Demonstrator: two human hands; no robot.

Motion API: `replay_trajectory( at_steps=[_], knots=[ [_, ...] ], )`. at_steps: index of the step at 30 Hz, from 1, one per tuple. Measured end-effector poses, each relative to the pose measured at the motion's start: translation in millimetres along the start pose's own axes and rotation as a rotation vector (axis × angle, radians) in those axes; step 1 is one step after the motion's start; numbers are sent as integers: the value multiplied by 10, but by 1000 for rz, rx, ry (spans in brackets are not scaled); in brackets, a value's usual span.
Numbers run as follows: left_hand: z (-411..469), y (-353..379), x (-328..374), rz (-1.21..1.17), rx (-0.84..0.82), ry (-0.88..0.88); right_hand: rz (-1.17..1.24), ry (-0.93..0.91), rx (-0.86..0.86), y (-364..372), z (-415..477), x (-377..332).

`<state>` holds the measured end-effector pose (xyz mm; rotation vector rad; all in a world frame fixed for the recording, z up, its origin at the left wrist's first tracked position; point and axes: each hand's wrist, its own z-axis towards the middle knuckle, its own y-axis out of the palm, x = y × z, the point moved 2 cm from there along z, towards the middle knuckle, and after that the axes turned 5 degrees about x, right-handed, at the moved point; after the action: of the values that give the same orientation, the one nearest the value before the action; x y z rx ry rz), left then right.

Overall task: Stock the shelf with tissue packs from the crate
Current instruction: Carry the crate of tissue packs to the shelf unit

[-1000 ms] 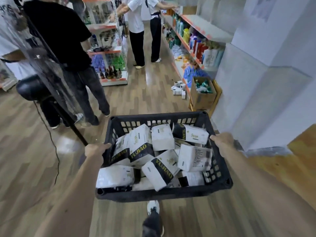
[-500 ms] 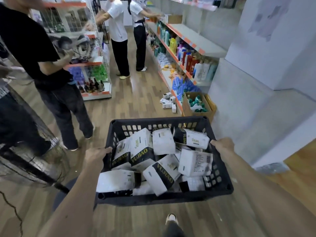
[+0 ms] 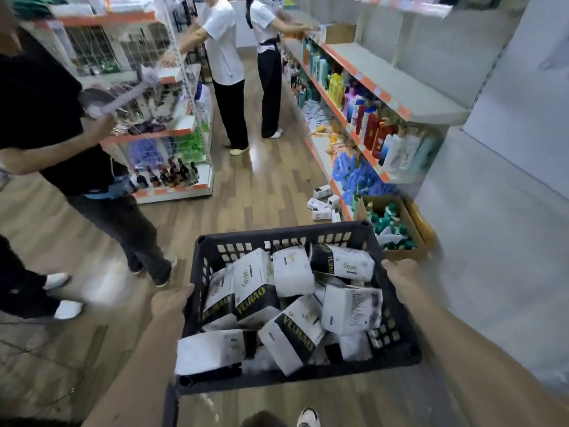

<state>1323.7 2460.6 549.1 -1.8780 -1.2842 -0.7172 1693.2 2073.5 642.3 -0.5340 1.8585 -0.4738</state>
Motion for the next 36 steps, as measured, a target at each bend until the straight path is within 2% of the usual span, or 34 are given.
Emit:
replay_trajectory(
  at_steps=[3, 6, 9, 14, 18, 25, 29, 36],
  knots=[
    [961, 307, 243, 3, -19, -61, -2, -40, 4, 224, 314, -602],
    [1098, 737, 803, 2, -1, -49, 4, -34, 36, 546, 768, -965],
    [835, 1141, 1497, -84, 43, 2, -31, -35, 30, 924, 1206, -1444],
    [1402, 1871, 2213, -36, -96, 39, -51, -10, 33, 1590, 2029, -2022],
    [1955, 2438, 2973, -72, -107, 1, -36, 35, 40, 2038, 2630, -2708],
    [2719, 3230, 4333, -81, -13, 4, -7, 8, 76, 2717, 3662, -3896],
    [3321, 3722, 4899, -79, 4, -9, -54, -23, 102, 3353, 4432, -4424],
    [4558, 4501, 5882, -90, 50, -82, -59, 18, 48, 4548, 5623, -5453]
  ],
)
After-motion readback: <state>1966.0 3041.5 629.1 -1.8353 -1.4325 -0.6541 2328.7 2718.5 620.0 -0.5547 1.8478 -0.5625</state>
